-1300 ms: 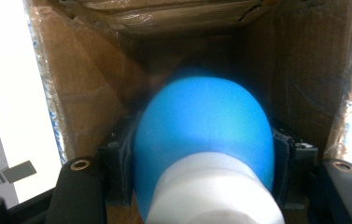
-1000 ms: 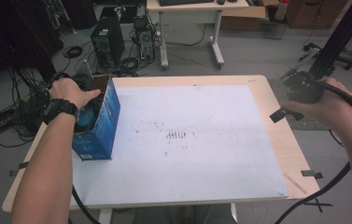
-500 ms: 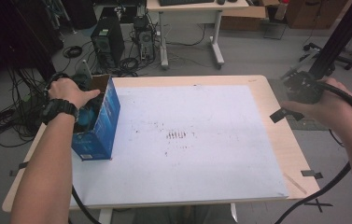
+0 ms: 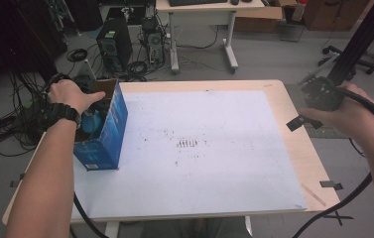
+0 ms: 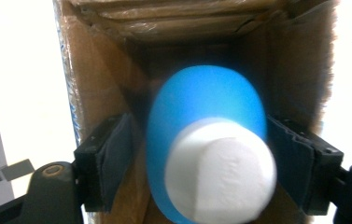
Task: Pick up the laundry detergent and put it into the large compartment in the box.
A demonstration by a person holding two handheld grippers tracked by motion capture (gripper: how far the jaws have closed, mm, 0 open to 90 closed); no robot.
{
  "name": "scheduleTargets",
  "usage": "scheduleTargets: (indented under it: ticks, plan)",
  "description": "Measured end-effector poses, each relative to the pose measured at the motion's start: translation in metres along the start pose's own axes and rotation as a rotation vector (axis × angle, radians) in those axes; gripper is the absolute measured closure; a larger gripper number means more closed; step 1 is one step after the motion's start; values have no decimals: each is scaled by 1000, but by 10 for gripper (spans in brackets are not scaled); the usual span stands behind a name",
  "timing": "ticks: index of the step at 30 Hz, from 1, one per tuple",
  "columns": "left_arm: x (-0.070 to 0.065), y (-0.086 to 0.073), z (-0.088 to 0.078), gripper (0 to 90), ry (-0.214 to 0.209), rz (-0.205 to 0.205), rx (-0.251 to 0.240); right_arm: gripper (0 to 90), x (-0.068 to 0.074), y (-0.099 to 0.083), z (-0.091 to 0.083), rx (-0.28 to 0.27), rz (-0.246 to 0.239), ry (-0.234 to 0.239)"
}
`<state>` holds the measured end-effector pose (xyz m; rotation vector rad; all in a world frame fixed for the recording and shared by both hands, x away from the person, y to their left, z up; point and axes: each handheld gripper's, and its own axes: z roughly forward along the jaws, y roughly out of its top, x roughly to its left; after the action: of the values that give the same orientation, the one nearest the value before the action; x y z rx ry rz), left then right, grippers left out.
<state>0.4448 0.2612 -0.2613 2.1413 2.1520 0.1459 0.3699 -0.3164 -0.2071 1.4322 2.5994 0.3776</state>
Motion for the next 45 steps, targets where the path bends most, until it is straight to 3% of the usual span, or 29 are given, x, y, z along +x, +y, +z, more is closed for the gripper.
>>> scheduleTargets:
  ticks: [16,31,45]
  plan:
    - [-10,0,-33,221,16,27,-31,140,1,0,-1,-4,-3,2]
    - [-24,-1,-67,212,-8,51,-72,139,2,3,-5,-7,-12,-2]
    - [-42,-4,-76,212,-25,96,-72,139,5,2,-11,-12,-16,-9]
